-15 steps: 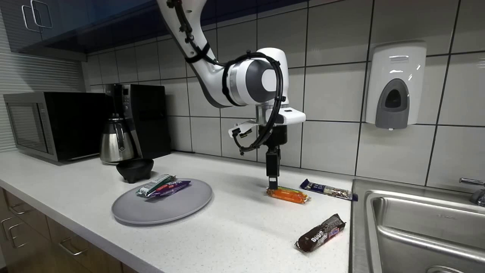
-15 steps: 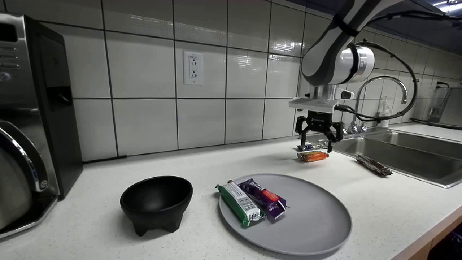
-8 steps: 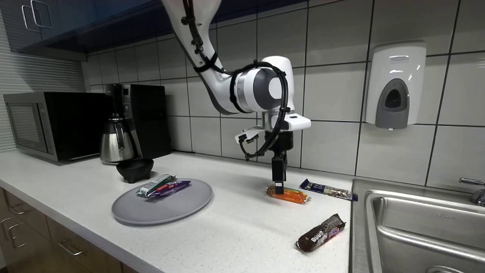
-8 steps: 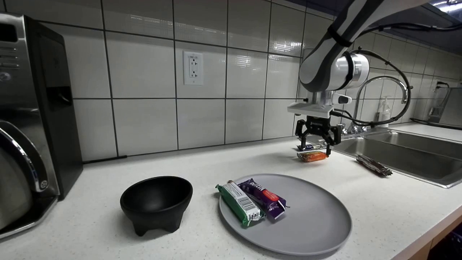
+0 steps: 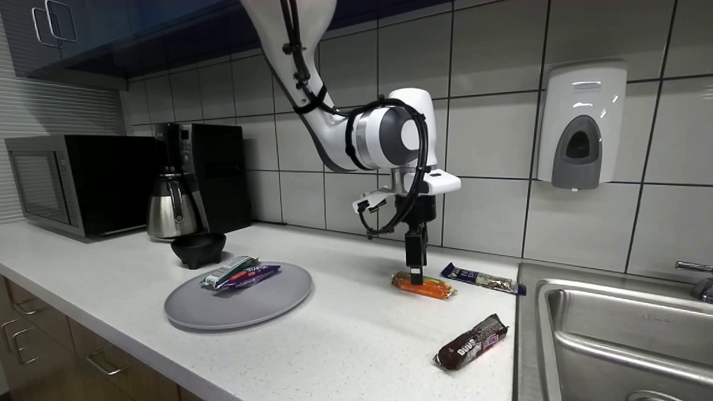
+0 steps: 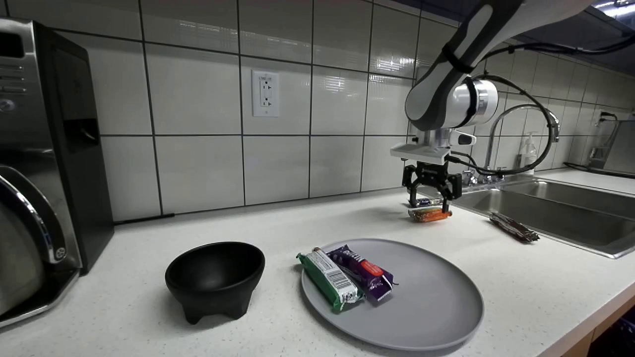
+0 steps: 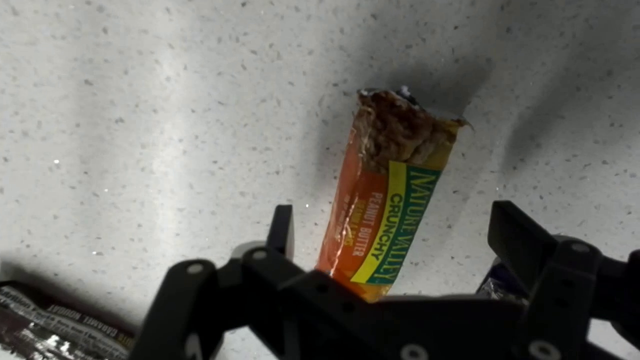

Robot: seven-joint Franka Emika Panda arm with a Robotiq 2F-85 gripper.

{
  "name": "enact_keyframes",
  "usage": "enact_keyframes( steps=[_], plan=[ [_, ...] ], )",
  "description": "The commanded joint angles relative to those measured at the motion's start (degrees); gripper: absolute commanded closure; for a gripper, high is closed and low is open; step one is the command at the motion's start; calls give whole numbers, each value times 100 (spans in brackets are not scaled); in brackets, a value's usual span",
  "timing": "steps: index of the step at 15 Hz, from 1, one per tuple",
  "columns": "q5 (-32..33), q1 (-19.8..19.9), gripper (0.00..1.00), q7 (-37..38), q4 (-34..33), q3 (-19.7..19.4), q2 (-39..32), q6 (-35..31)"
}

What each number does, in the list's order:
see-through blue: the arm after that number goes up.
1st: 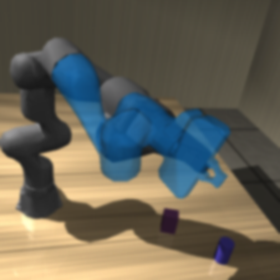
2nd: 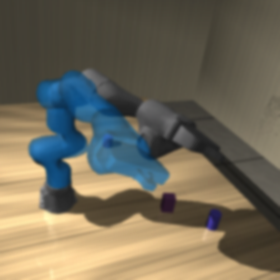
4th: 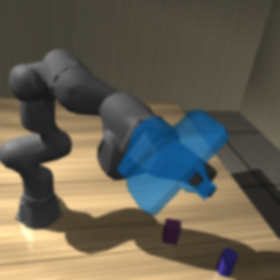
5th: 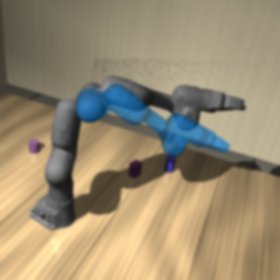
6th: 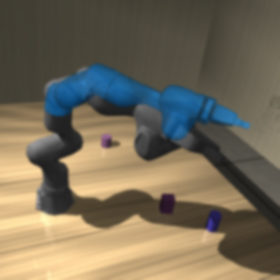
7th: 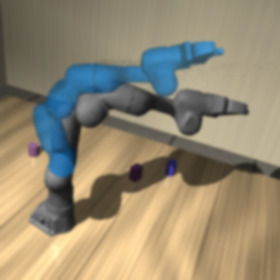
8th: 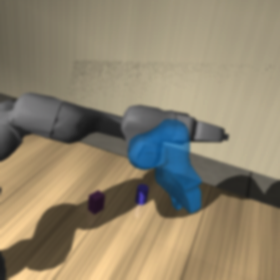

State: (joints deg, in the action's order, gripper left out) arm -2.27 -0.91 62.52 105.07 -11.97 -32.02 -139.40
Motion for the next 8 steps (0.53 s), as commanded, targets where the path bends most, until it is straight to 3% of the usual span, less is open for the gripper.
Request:
enact_keyframes(
  steps=[1,8],
  plan=[
    [-71,62,0,103,-337,21,-206,165],
    [-73,68,0,109,-492,3,-383,174]
  ],
)
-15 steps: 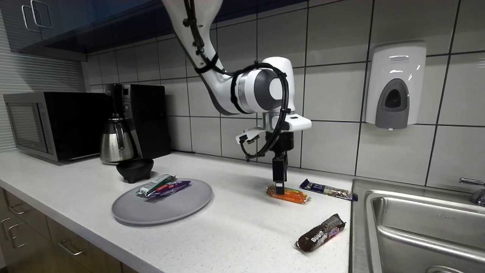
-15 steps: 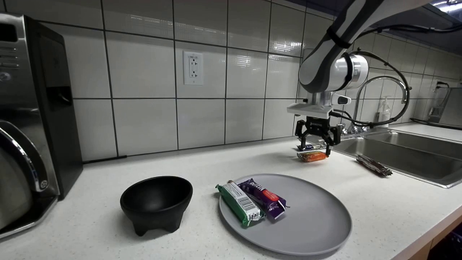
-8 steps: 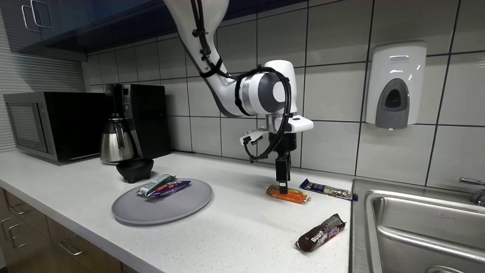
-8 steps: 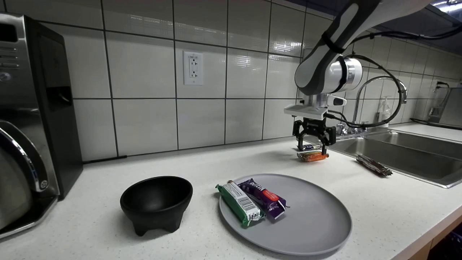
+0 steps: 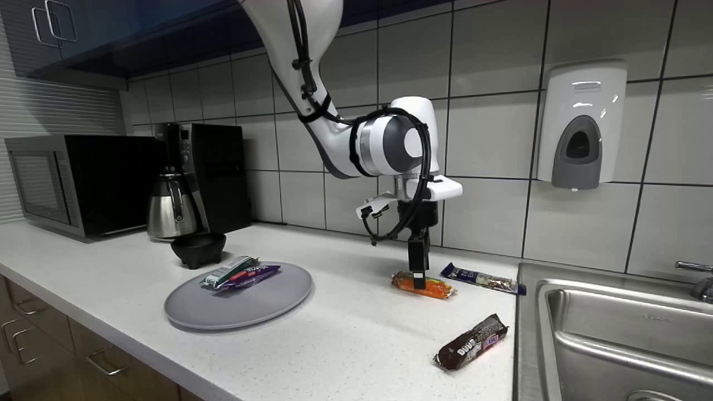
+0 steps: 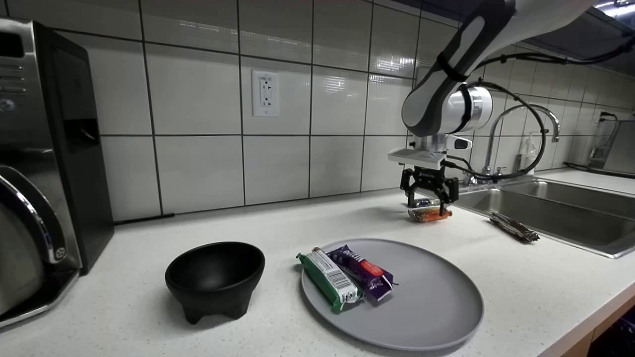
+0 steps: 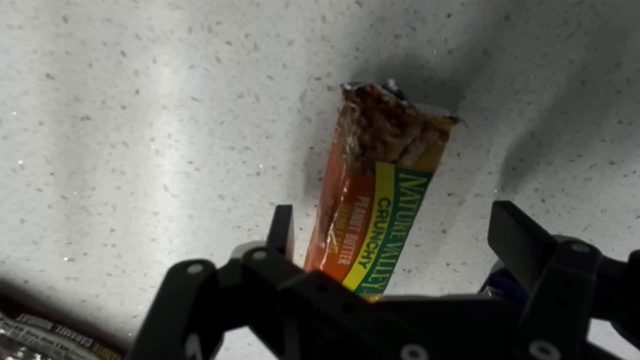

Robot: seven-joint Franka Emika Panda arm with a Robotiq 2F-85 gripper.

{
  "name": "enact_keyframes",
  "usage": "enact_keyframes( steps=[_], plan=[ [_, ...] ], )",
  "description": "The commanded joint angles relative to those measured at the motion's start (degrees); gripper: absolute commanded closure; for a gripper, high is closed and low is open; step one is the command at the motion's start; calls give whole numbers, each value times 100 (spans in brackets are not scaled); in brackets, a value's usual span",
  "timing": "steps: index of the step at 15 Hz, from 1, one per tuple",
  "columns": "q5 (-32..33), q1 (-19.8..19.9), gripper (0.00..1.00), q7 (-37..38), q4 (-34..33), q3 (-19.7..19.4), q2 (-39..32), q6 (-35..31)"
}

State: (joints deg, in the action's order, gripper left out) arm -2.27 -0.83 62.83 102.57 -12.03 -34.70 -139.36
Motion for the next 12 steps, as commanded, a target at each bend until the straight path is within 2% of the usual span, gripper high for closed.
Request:
enact_keyframes(
  steps=[1,2,3,10,12],
  plan=[
    [-70,60,0,75,-254,5,-134,173],
    [-70,52,25,105,-258,-8,-146,145],
    [-68,51,26,102,-255,-12,-148,120],
    [-43,38,82,110,-261,-54,-138,125],
    [-29,22,82,114,-245,-58,-111,128]
  ],
)
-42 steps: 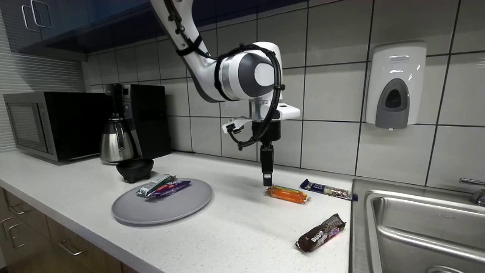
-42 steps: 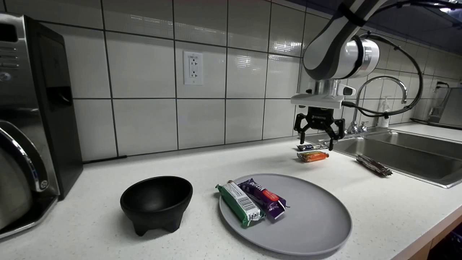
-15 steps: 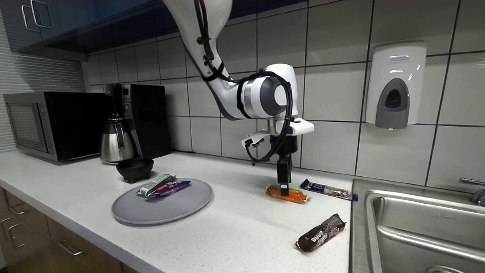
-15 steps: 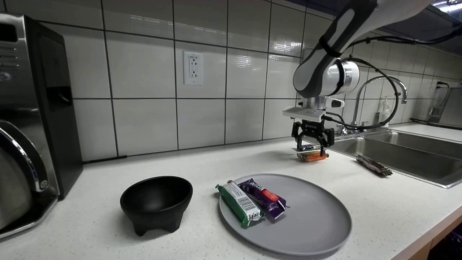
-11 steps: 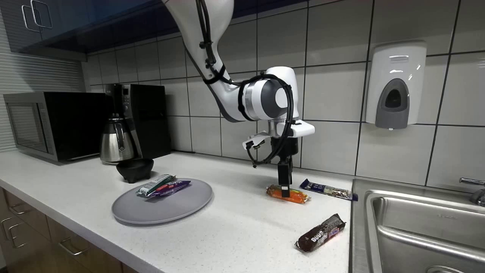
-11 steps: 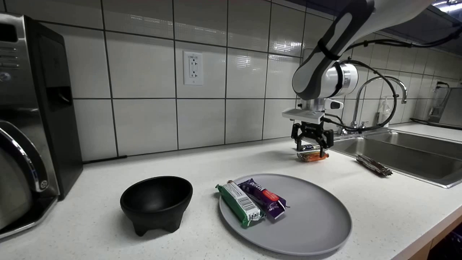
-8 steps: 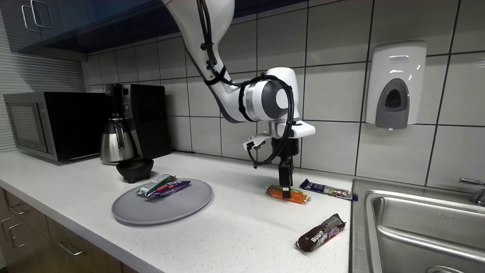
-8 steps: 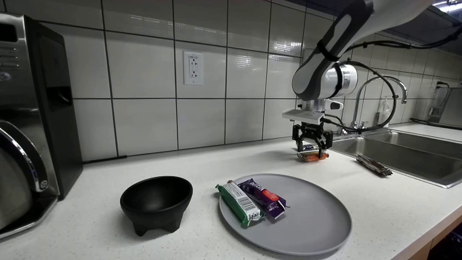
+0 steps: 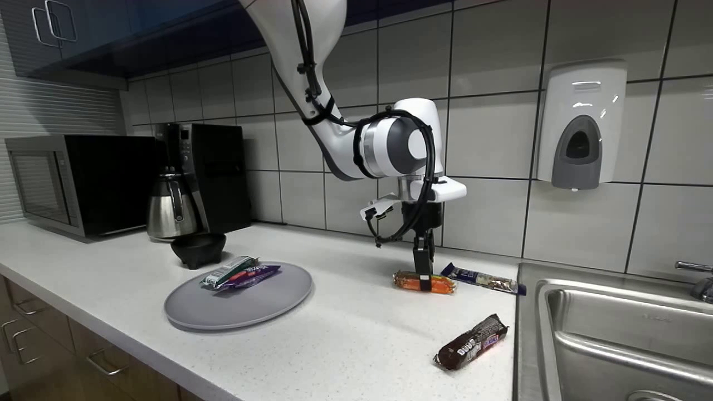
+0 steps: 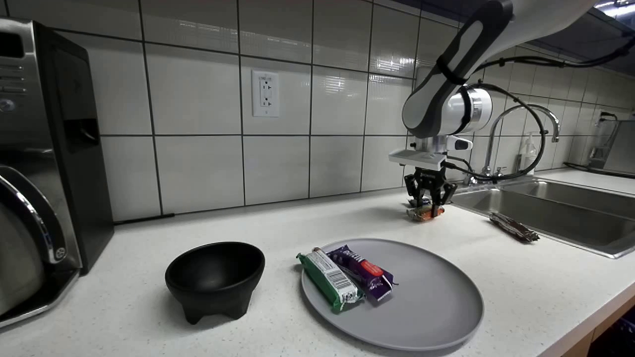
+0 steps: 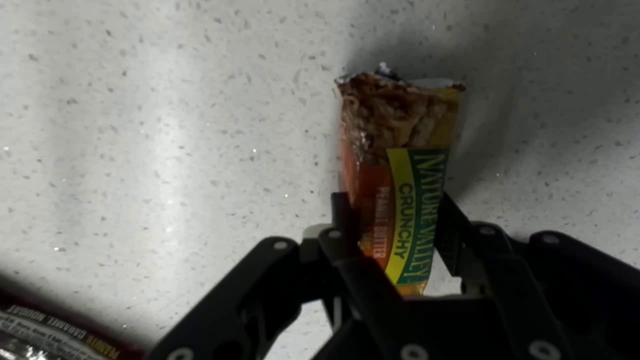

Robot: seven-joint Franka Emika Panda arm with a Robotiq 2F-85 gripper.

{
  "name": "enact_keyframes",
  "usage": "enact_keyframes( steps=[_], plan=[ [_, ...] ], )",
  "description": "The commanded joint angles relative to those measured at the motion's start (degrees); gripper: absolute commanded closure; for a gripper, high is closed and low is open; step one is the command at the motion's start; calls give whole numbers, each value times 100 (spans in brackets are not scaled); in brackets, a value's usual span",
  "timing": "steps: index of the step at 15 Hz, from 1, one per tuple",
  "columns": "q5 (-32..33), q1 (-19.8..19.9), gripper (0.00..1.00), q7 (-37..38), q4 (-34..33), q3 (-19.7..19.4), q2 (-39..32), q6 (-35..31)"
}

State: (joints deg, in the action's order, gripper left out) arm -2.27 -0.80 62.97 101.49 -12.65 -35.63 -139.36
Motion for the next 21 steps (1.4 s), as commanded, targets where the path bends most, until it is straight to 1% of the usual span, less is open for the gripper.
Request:
enact_keyframes(
  steps=[1,9,12,16,21],
  plan=[
    [-22,11,82,103,-123,1,0,117],
    [107,-190,82,119,107,-9,355,43],
    [109,-259,82,-14,219,81,535,71],
    [246,-457,82,-117,476,149,831,108],
    [415,-637,82,-360,884,393,1253,200]
  ],
)
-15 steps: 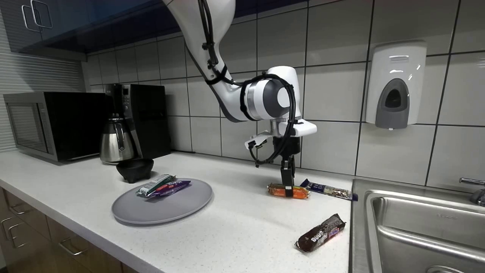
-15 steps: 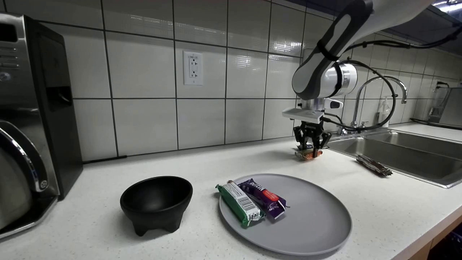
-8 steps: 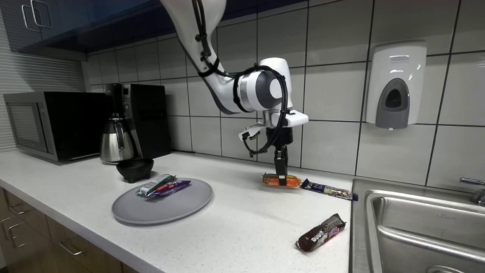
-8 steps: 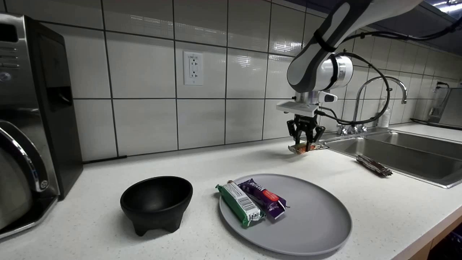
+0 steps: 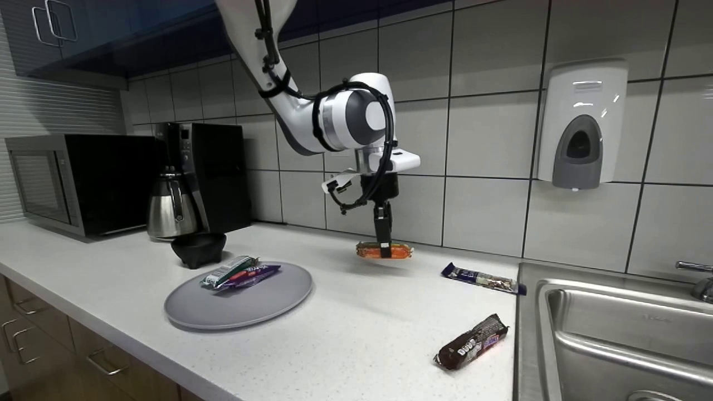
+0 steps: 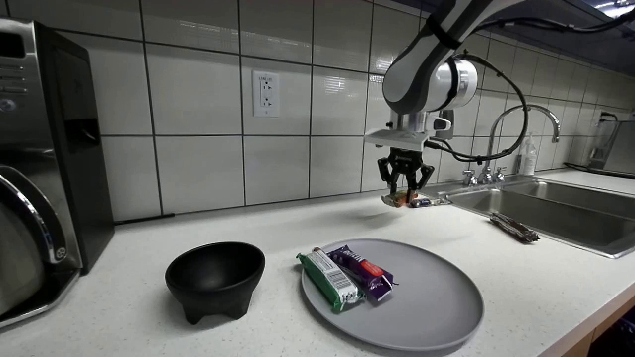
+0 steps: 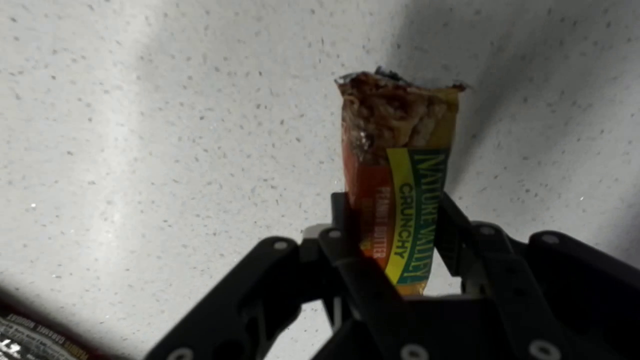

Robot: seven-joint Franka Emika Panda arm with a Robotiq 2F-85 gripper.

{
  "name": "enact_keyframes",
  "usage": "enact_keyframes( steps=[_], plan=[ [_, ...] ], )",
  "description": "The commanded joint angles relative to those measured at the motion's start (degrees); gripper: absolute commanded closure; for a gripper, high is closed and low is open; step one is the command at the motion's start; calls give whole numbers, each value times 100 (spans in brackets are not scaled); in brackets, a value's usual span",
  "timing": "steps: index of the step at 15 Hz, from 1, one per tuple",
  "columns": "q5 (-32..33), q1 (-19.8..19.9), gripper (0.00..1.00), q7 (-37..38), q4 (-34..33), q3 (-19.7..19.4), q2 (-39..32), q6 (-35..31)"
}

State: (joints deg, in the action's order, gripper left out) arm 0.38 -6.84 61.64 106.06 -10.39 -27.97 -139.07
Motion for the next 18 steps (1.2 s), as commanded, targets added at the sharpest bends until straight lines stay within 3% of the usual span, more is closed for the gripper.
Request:
enact_keyframes(
  steps=[1,18],
  plan=[
    [158,-55,82,-281,503,224,559,194],
    [-1,-208,82,-1550,1466,1012,1298,203]
  ],
)
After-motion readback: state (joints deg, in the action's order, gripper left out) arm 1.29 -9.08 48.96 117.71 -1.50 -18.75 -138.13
